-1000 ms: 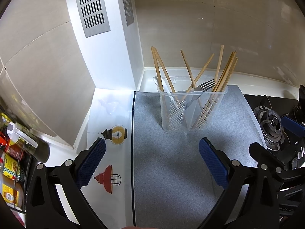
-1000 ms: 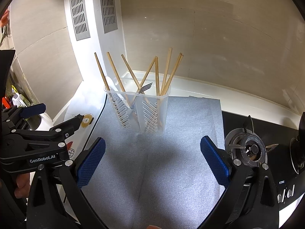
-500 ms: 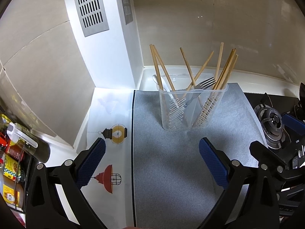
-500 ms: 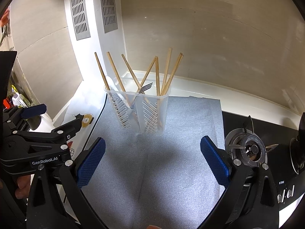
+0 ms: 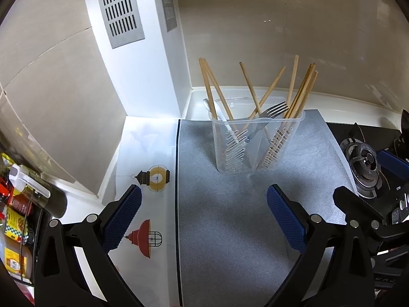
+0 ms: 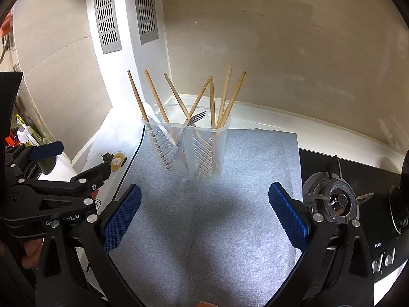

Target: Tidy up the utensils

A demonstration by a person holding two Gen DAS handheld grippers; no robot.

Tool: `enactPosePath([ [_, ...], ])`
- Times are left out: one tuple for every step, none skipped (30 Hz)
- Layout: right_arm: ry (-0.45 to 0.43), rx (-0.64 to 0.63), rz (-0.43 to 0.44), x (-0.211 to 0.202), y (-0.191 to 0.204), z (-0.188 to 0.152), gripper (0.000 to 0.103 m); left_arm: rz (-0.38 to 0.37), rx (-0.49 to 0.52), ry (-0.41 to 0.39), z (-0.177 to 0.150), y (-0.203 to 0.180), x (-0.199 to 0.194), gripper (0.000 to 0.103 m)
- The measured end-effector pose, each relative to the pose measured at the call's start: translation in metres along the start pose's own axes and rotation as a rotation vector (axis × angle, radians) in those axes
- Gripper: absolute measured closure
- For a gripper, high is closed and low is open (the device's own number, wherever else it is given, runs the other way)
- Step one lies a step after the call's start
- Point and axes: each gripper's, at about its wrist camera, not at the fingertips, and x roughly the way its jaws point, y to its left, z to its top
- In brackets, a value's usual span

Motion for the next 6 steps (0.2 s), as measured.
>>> enactPosePath([
  [0.000,0.002,0.004,-0.0002,0.0002,-0.0003,0.005,0.001,-0.001,0.000,0.0001,0.0003,-0.0005,0.008],
  [0.001,0.005,0.007,-0.0003,-0.0002,-0.0006,0.005,-0.003,-0.006,0.000,0.0000,0.0009,-0.0011,0.008],
  [0.005,0.010,0.011,0.0002,-0.0006,-0.0008,0.005,-0.006,-0.009,-0.001,0.0001,0.0014,-0.0013,0.008],
  [0.009,0.013,0.012,0.0008,-0.0009,-0.0009,0.005,-0.011,-0.013,0.001,0.0001,0.0021,-0.0015,0.008],
  [0.014,0.016,0.010,0.0016,-0.0009,-0.0010,0.005,-0.013,-0.017,0.004,-0.0001,0.0026,-0.0013,0.008],
  [0.014,0.017,0.011,0.0017,-0.0010,-0.0010,0.005,-0.016,-0.022,0.007,-0.0003,0.0031,-0.0010,0.008],
])
